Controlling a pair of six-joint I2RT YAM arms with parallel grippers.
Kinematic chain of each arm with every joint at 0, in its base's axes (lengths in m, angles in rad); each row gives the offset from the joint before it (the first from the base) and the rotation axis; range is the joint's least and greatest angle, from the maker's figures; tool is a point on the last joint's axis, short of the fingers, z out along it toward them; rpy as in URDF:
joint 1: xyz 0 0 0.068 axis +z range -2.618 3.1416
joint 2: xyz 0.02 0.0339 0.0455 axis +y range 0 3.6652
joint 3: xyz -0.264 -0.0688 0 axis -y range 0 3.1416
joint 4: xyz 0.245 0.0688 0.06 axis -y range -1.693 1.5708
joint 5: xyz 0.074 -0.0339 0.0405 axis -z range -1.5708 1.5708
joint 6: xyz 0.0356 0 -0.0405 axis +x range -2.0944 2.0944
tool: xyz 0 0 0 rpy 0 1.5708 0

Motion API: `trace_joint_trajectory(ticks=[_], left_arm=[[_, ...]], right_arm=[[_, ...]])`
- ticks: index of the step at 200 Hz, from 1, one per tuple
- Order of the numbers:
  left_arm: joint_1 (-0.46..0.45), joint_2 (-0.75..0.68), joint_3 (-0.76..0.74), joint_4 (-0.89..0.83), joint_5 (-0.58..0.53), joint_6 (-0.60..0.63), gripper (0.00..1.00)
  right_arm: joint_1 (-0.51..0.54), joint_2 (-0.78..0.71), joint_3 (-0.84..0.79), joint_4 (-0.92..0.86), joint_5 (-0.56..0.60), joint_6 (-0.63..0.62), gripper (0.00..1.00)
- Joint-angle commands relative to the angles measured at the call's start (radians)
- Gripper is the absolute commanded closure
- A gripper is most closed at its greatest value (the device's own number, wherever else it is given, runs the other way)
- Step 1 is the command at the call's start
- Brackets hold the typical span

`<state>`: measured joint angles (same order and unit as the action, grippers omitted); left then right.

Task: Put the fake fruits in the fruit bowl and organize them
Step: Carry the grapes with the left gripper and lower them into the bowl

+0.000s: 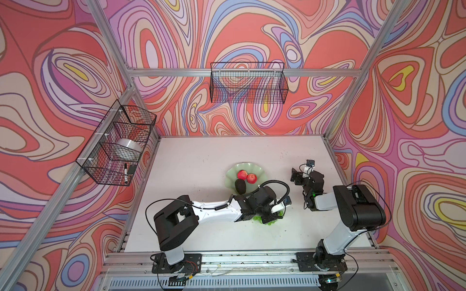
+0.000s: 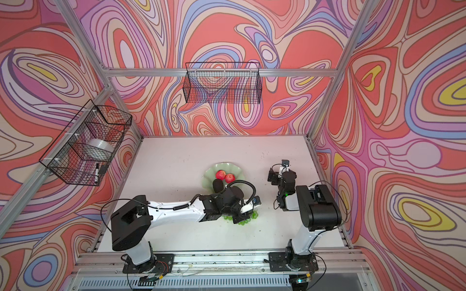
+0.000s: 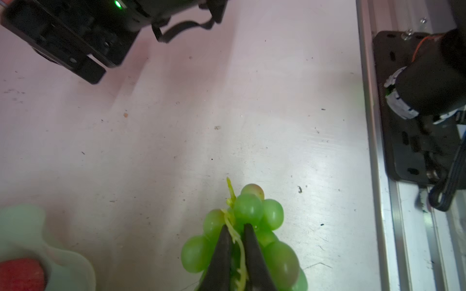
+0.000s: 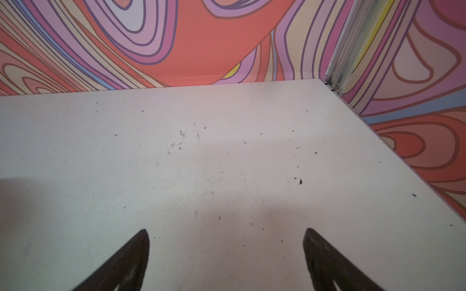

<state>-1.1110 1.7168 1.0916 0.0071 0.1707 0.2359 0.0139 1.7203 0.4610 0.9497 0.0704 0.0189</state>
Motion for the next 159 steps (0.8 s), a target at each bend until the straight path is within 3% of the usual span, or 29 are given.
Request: trace_joint_trajectory(ticks=[1, 71, 141, 159], left_arm=[[0.004, -0.069, 0.014, -0.004, -0.043, 0.021, 0.97], [0.040, -0.279, -0.061, 0.065, -0.232, 0.050, 0.95], [0.221, -0.458, -0.037, -0.071, -0.252, 0.110, 0.93], [0.277, -0.465, -0.038, -0.075, -0.208, 0.106, 0.93]], right_arm=[[-0.004, -0.007, 0.010, 0.002, 0.003, -0.003, 0.02], [-0.004, -0.007, 0.011, 0.003, 0.004, -0.003, 0.02], [-0.004, -0.008, 0.011, 0.003, 0.004, -0.003, 0.02], [-0.005, -0.007, 0.010, 0.003, 0.005, -0.003, 0.02]])
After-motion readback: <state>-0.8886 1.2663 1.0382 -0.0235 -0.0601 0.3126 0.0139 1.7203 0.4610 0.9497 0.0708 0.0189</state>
